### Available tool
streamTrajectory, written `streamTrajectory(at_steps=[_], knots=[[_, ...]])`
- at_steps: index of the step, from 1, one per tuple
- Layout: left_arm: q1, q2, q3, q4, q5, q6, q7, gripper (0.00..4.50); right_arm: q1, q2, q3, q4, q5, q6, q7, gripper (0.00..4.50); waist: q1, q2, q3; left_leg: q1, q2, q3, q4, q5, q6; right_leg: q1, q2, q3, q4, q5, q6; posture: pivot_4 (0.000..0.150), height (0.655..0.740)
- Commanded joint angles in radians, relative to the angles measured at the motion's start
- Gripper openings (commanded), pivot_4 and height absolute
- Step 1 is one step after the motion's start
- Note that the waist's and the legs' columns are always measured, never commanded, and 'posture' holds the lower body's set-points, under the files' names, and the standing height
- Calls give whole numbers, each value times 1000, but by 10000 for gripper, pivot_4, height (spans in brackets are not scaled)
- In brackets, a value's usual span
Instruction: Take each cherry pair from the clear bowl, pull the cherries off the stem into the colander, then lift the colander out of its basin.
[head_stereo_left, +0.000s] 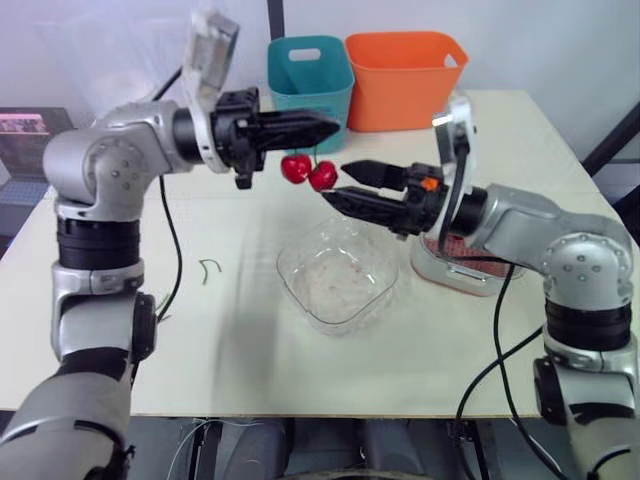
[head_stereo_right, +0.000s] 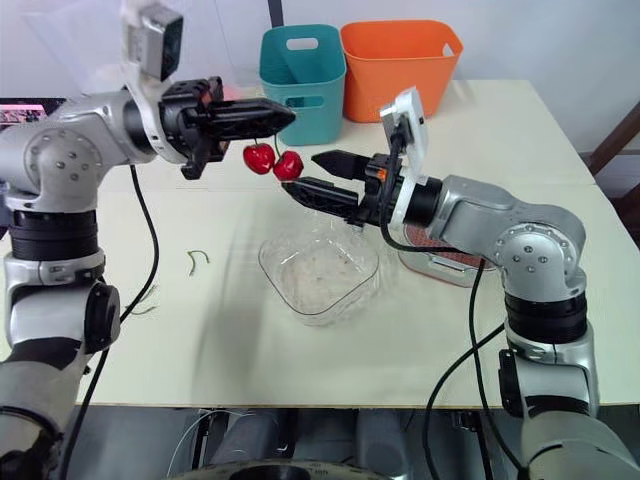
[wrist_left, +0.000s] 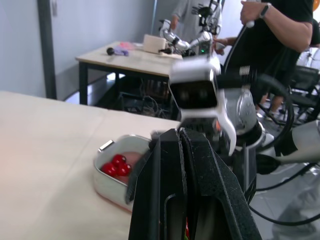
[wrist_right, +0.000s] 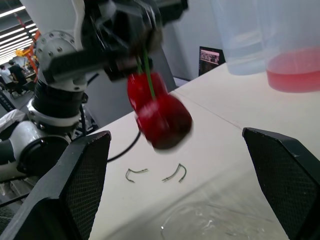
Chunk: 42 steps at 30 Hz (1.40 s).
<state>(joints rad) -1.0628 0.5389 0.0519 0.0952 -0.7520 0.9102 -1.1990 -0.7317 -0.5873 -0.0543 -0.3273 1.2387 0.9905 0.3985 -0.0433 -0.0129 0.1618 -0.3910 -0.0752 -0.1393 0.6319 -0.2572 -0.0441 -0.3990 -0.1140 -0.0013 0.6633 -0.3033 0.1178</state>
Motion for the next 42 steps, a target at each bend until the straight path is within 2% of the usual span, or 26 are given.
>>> streamTrajectory(at_steps=[1, 12, 15, 16, 18, 21, 42], knots=[[-10, -1, 3, -31, -11, -21, -6, 0, -34, 20, -15, -9, 7, 5, -2, 44665, -1, 0, 0, 0, 0, 0, 0, 0, 0, 0, 0, 0, 0, 0, 0, 1500, 7394], [-11, -5, 7, -50, -46, -5, -8, 0, -49, 55, 1, -2, -30, 26, 34, 44665, -2, 0, 0, 0, 0, 0, 0, 0, 0, -1, 1, 0, 0, 0, 0, 1500, 7394], [-13, -2, 13, -53, -51, -2, -2, 0, -48, 56, 4, 1, -48, 26, 46, 37912, -2, 0, 0, 0, 0, 0, 0, 0, 0, -1, 1, 0, 0, 0, 0, 1500, 7394], [-13, -1, 14, -53, -52, -2, -1, 0, -48, 57, 4, 2, -54, 26, 50, 34121, -2, 0, 0, 0, 0, 0, 0, 0, 0, -1, 1, 0, 0, 0, 0, 1500, 7394], [-13, 2, 15, -52, -53, -2, 0, 0, -48, 59, 4, 6, -65, 26, 59, 23090, -2, 0, 0, 0, 0, 0, 0, 0, 0, -1, 1, 0, 0, 0, 0, 1500, 7394], [-16, 10, 16, -47, -53, -7, 0, 0, -46, 57, 4, 9, -77, 28, 73, 9483, -2, 0, 0, 0, 0, 0, 0, 0, 0, -1, 1, 0, 0, 0, 0, 1500, 7394], [-57, 22, 49, 12, -57, -22, 8, 0, 77, -34, 50, -51, -226, 8, 255, 9483, -3, 0, 0, 0, 0, 1, 0, 0, 0, -1, 1, 0, 0, 0, 0, 1500, 7394]])
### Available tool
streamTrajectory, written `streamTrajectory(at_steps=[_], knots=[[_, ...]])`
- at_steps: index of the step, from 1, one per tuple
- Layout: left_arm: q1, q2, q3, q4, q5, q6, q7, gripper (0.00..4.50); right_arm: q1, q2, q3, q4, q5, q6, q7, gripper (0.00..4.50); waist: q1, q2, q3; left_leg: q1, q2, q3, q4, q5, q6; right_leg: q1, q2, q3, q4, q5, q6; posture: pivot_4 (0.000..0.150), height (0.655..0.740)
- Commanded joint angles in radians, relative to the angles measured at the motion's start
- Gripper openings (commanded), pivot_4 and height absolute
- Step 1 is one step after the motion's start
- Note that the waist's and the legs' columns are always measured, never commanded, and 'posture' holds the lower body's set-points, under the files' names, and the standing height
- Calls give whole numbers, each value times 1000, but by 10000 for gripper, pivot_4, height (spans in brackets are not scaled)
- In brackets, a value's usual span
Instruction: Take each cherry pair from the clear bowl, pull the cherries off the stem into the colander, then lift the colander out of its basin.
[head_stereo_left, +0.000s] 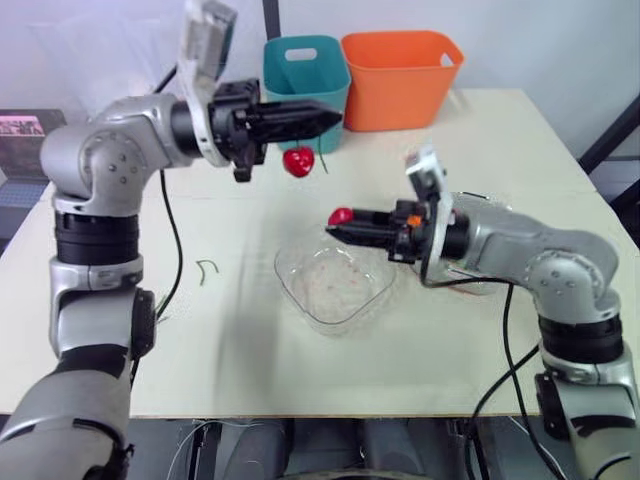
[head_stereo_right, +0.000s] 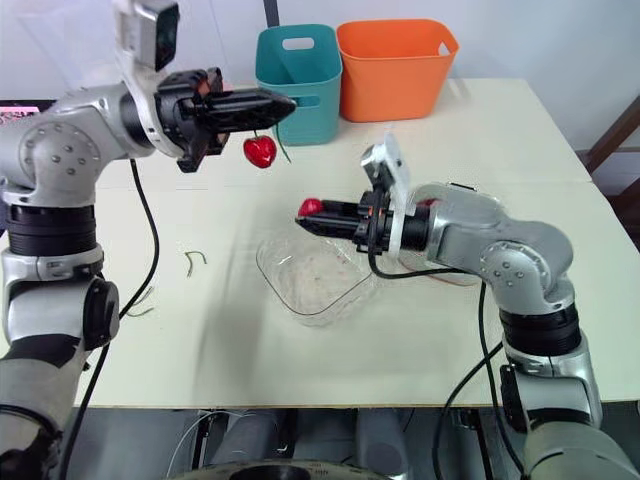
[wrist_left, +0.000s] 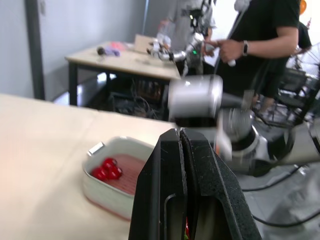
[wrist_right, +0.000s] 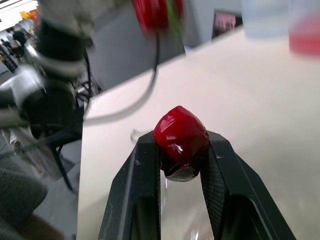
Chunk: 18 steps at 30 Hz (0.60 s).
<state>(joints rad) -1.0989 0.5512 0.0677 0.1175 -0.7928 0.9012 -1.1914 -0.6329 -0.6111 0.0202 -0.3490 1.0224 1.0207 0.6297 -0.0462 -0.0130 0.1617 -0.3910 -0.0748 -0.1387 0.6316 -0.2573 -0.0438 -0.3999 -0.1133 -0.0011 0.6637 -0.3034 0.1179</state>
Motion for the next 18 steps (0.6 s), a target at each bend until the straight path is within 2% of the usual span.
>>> streamTrajectory(at_steps=[1, 5, 9, 14, 18], knots=[[-14, 13, 26, -16, -9, -20, -3, 0, -18, -14, -29, -27, -16, -25, 28, 9483, 0, 0, 0, 0, 0, 0, 0, 0, 0, 0, 0, 0, 0, 0, 0, 1500, 7394], [23, 19, -2, -33, 35, -64, 3, 0, 0, -80, -78, 17, -83, -75, 70, 9483, 3, 0, 0, 0, 0, 0, 0, 0, 0, 0, 0, 0, 0, 0, 0, 1500, 7394], [78, 21, -25, -59, 69, -102, 9, 0, 24, -217, -121, 112, -203, -166, 153, 9483, 9, 0, 0, 0, -1, 0, 0, 0, 0, 1, -1, 0, -1, 0, 0, 1500, 7394], [141, 37, -51, -90, 95, -125, -12, 0, 108, -410, -72, 241, -433, -332, 285, 9483, 6, 0, 0, 0, -1, 2, 0, -1, 1, 1, -1, 0, -1, 0, 0, 1500, 7394], [164, 40, -59, -105, 98, -128, -21, 0, 151, -456, -43, 315, -526, -403, 354, 9483, -1, 0, 0, 0, 0, 4, 0, -1, 1, 1, 0, 0, -1, 0, 0, 1500, 7394]])
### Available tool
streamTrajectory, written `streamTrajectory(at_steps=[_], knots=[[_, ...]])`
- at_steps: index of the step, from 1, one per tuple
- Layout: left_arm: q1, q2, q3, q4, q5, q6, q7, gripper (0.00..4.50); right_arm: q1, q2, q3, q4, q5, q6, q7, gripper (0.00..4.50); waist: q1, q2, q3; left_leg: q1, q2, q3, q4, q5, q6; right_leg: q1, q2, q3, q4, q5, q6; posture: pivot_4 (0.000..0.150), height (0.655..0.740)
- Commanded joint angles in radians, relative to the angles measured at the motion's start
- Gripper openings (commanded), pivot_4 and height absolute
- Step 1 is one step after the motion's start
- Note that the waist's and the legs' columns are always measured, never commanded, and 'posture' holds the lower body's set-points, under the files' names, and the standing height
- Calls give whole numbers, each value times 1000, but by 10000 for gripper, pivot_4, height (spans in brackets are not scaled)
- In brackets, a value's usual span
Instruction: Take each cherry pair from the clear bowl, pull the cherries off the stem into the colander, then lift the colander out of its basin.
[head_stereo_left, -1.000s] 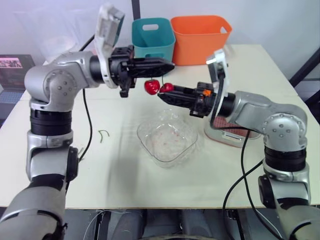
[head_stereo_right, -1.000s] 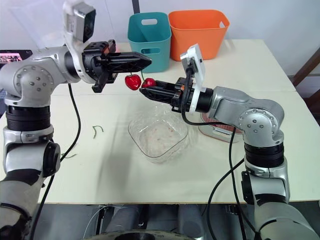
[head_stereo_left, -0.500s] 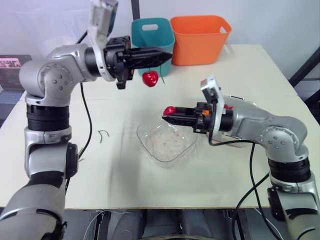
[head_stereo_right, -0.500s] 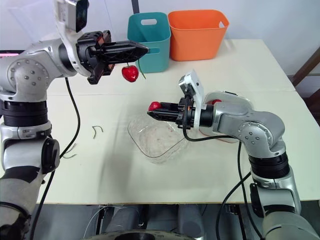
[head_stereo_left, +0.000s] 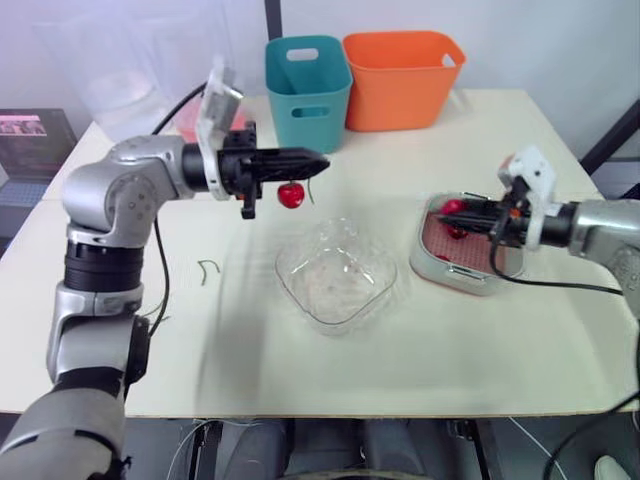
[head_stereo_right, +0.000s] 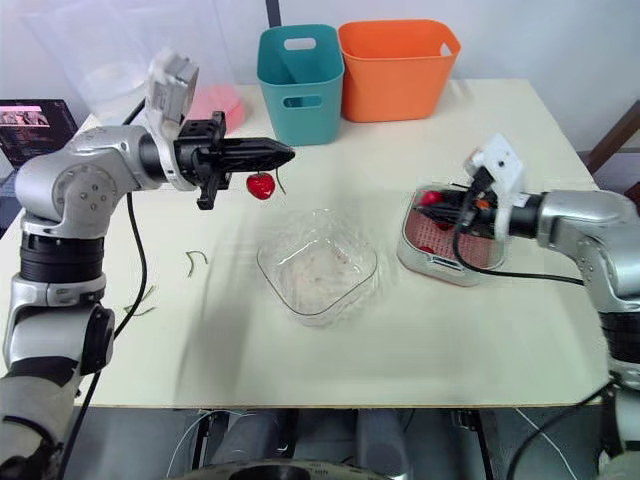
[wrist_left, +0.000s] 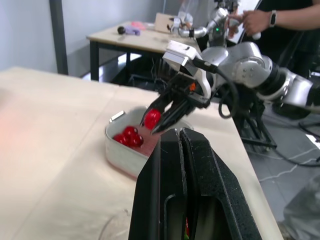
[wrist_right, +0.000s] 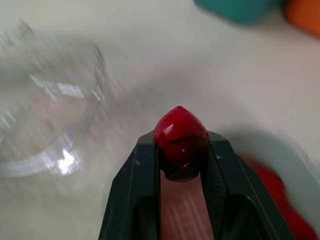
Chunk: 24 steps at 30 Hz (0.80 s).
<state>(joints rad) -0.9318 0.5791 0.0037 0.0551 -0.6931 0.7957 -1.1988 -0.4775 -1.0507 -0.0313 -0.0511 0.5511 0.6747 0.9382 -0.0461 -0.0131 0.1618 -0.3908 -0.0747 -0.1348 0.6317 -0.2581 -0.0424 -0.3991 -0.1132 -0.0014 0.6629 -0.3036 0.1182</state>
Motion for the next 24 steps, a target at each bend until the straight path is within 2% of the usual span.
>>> streamTrajectory(at_steps=[1, 4, 7, 10, 12, 17, 22, 24], knots=[[-1, 11, 3, -43, 1, -24, -13, 0, -6, -13, 15, 34, -73, -69, 52, 9483, -3, 0, 0, 0, 0, 0, 0, 0, 0, 0, 0, 0, 0, 0, 0, 1500, 7394], [7, 14, -5, -41, 17, -36, -14, 0, -13, 0, 38, 78, -128, -105, 67, 9483, 1, 0, 0, 1, 1, 1, 0, 0, 0, 0, 0, 0, 0, 0, 0, 1500, 7394], [13, 30, -3, -35, 23, -42, -19, 0, -29, 18, 31, 101, -135, -97, 75, 20433, 4, 0, 0, 1, 1, 0, 0, 0, 0, 0, 0, 1, 0, 0, 0, 1500, 7394], [14, 46, 9, -33, 19, -36, -22, 0, -50, 24, 17, 123, -144, -97, 84, 35821, 5, 0, 0, 0, 1, -1, 0, 0, 0, 0, 0, 1, 0, 0, 0, 1500, 7394], [14, 53, 15, -32, 17, -36, -22, 0, -74, 32, 4, 146, -148, -104, 80, 44176, 5, 0, 0, 0, 1, -1, 0, 0, 0, 0, -1, 1, 0, 0, 0, 1500, 7394], [8, 52, 33, -42, -11, -17, -15, 0, -144, 69, -51, 143, -74, -24, 95, 44176, 4, 0, 0, 0, 1, -1, 0, 0, 0, 0, 0, 0, 0, 0, 0, 1500, 7394], [-36, 31, 81, -63, -98, 58, 17, 0, -250, 226, -129, -64, 243, 289, 33, 44176, 0, 0, 0, 0, 2, -2, 0, 0, 0, 0, 0, 0, 0, 0, 0, 1500, 7394], [-52, 20, 88, -68, -120, 73, 27, 0, -265, 304, -120, -125, 307, 347, -11, 44176, 2, 0, 0, 0, 2, -3, 0, 0, 0, 0, 1, 0, 0, 0, 0, 1500, 7394]])
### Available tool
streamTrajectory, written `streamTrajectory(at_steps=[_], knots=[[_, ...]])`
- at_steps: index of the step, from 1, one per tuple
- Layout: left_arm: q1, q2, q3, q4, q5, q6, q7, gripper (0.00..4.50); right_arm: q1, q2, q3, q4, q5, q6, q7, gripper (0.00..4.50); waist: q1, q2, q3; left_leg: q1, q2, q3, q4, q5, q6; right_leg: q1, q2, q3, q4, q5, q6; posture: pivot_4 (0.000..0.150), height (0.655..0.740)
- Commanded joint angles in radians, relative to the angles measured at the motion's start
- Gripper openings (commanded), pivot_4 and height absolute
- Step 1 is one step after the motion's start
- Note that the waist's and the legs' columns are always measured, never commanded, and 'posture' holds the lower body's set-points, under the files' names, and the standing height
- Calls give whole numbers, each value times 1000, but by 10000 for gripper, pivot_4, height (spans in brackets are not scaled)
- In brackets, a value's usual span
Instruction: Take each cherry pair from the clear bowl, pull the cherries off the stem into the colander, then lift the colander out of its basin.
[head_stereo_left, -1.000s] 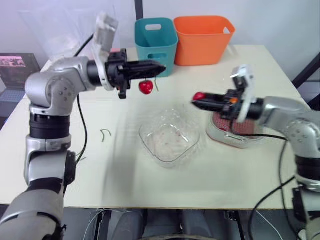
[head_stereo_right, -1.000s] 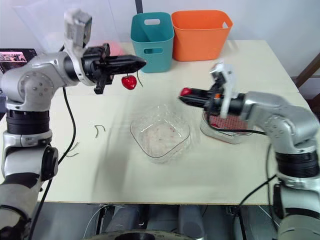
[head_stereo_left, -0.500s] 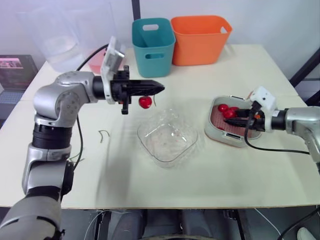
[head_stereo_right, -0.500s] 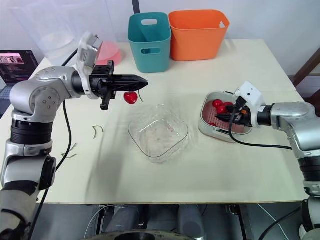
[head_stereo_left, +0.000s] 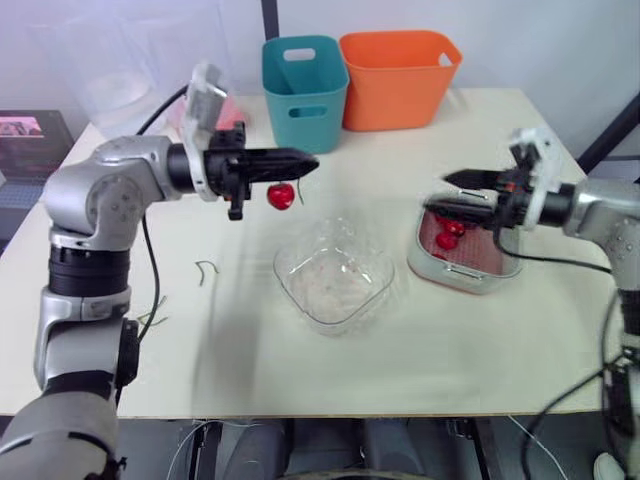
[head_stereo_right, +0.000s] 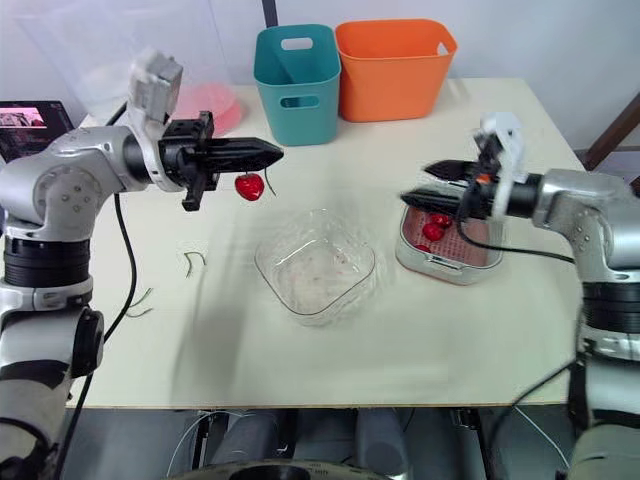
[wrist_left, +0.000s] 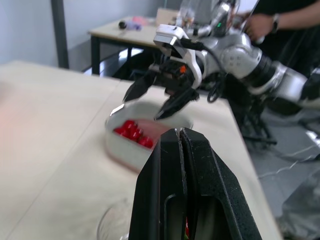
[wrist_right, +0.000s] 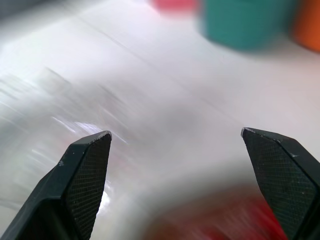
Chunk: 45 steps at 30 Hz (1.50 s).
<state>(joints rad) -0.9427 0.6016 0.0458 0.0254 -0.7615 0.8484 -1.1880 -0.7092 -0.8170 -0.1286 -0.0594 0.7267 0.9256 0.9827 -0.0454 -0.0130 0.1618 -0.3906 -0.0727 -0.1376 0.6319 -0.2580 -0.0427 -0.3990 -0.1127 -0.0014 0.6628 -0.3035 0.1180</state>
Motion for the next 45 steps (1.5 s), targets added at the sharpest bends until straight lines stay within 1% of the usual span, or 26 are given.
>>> streamTrajectory(at_steps=[1, 5, 8, 13, 21, 32, 35, 36, 39, 41, 42, 45], knots=[[-44, -7, 46, -40, -58, 23, 20, 0, -39, 101, -21, -130, 148, 115, -79, 44176, 3, 0, 0, 0, 0, 0, 0, 0, 0, 0, 0, 0, 0, 0, 0, 1500, 7394], [-47, -20, 26, -42, -56, 14, 20, 0, -59, 247, -8, -163, 219, 165, -181, 44176, 11, 0, 0, 0, -3, -1, 0, 0, 0, 1, -2, -1, 0, 0, 0, 1500, 7394], [-48, -35, 17, -39, -47, 2, 27, 0, -56, 364, 10, -180, 243, 167, -262, 44176, 7, 0, 0, 0, -3, -2, 0, 0, 0, 1, -3, 0, 0, 0, 0, 1500, 7394], [-35, -44, 11, -48, -40, -5, 31, 0, -55, 475, 18, -203, 280, 177, -356, 44176, 1, 0, 0, 0, -3, -2, 0, 0, -1, 0, -2, 0, 1, 0, 0, 1500, 7394], [-23, -60, 4, -47, -31, -16, 36, 0, -80, 532, 23, -192, 296, 164, -418, 44176, 0, 0, 0, 0, -2, -2, 0, 1, -1, -1, -2, 0, 1, 0, 0, 1500, 7394], [-16, -62, 2, -43, -32, -23, 44, 0, -78, 546, 54, -192, 281, 158, -431, 44176, 0, 0, 0, 0, -2, -2, -1, 1, -1, -1, -1, 0, 1, 0, 0, 1500, 7394], [-15, -62, 1, -43, -32, -22, 44, 0, -79, 559, 55, -186, 274, 145, -439, 35963, -1, 0, 0, 0, -2, -2, -1, 0, -1, -1, -1, 0, 1, 0, 0, 1500, 7394], [-15, -61, 1, -44, -32, -21, 44, 0, -78, 560, 56, -187, 270, 138, -439, 31350, -1, 0, 0, 0, -2, -2, -1, 1, -1, -1, -1, 0, 1, 0, 0, 1500, 7394], [-14, -59, 0, -43, -32, -19, 42, 0, -76, 562, 61, -190, 264, 126, -437, 15420, -1, 0, 0, 0, -2, -2, -1, 1, -1, -1, -1, 0, 1, 0, 0, 1500, 7394], [-15, -59, -1, -40, -30, -20, 41, 0, -72, 558, 65, -196, 267, 123, -433, 5992, 0, 0, 0, 0, -2, -2, -1, 1, -1, -1, -1, 0, 1, 0, 0, 1500, 7394], [-15, -58, -2, -39, -29, -21, 40, 0, -70, 556, 67, -200, 268, 122, -431, 4994, 0, 0, 0, 0, -2, -2, -1, 1, -1, -1, -1, 0, 2, 0, 0, 1500, 7394], [-25, -59, -2, -30, -26, -24, 38, 0, -57, 543, 79, -212, 260, 121, -425, 4994, 0, 0, 0, 0, -2, -2, -1, 0, -1, -1, -1, 0, 1, 0, 0, 1500, 7394]])
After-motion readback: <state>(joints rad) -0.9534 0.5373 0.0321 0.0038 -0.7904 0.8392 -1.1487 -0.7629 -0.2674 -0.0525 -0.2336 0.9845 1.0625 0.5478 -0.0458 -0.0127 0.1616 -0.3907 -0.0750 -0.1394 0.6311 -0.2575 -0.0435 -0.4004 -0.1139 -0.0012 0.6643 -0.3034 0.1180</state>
